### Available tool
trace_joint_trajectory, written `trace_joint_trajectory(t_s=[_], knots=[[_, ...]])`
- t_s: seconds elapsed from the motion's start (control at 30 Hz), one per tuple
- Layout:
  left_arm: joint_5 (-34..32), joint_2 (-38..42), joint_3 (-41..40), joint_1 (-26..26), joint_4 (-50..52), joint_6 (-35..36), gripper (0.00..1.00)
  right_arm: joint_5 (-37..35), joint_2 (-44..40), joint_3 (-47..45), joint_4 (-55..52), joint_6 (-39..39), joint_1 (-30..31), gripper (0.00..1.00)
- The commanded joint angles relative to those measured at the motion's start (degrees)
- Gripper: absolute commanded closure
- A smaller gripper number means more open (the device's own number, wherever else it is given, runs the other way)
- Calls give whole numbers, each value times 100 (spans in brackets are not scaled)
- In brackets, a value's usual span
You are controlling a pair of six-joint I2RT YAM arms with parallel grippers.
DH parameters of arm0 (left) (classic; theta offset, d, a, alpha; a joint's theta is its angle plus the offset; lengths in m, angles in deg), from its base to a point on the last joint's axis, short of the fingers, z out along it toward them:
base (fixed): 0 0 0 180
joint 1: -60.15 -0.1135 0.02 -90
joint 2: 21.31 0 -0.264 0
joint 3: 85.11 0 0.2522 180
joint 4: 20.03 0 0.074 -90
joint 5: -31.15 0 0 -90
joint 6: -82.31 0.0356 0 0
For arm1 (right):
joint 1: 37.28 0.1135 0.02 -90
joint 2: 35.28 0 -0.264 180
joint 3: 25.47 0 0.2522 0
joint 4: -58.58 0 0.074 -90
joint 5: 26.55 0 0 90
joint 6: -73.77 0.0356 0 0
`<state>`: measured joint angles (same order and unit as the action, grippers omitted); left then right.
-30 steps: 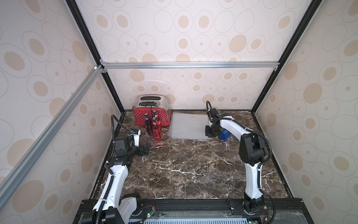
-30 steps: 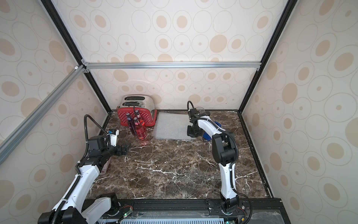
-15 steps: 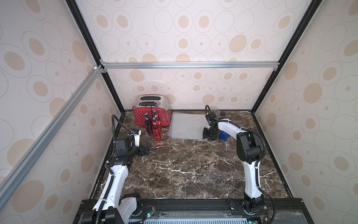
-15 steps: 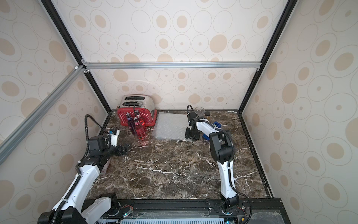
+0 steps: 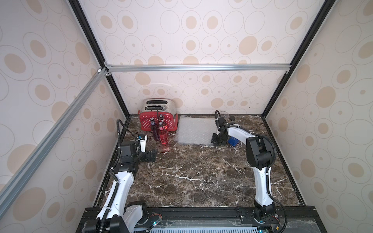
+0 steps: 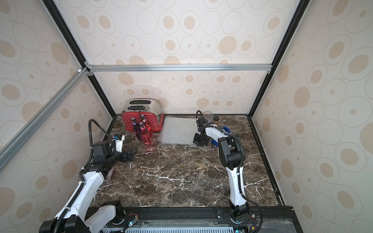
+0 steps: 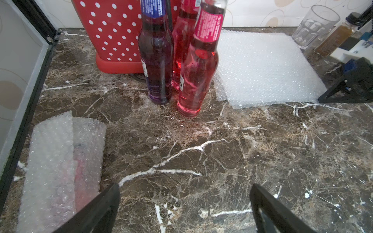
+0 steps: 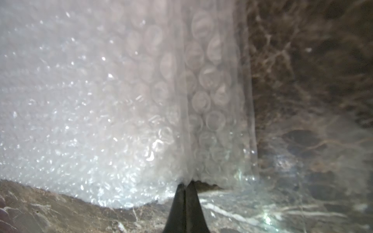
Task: Wrap wine bottles in bubble wrap
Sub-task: Move the bubble wrap to the center of the board.
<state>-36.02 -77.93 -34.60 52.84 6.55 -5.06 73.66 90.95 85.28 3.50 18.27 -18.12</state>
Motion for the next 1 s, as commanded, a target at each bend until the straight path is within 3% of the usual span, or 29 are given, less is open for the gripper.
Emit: trace_joint_trajectory(t_s=[0.0, 0.33, 0.63, 0.67, 0.73, 0.8, 0.97], knots=[[29, 60, -13, 33, -69, 143, 1, 16, -415, -294, -276, -62, -3, 100], [50, 55, -12, 30, -81, 150, 1, 278, -1764, -2214, -2, -114, 123, 100], [48, 56, -6, 53, -75, 185, 1, -198, -3243, -3859, -951, -575, 165, 100], [47, 56, -6, 54, -71, 197, 1, -266, -3345, -3895, -1102, -626, 171, 97], [54, 47, -9, 54, -76, 194, 1, -437, -3568, -3838, -1370, -690, 177, 77], [72, 51, -8, 61, -77, 187, 0, -470, -3704, -3611, -1432, -690, 184, 64], [73, 72, 39, 54, -38, 159, 1, -267, -3318, -2830, -814, -460, 410, 60]])
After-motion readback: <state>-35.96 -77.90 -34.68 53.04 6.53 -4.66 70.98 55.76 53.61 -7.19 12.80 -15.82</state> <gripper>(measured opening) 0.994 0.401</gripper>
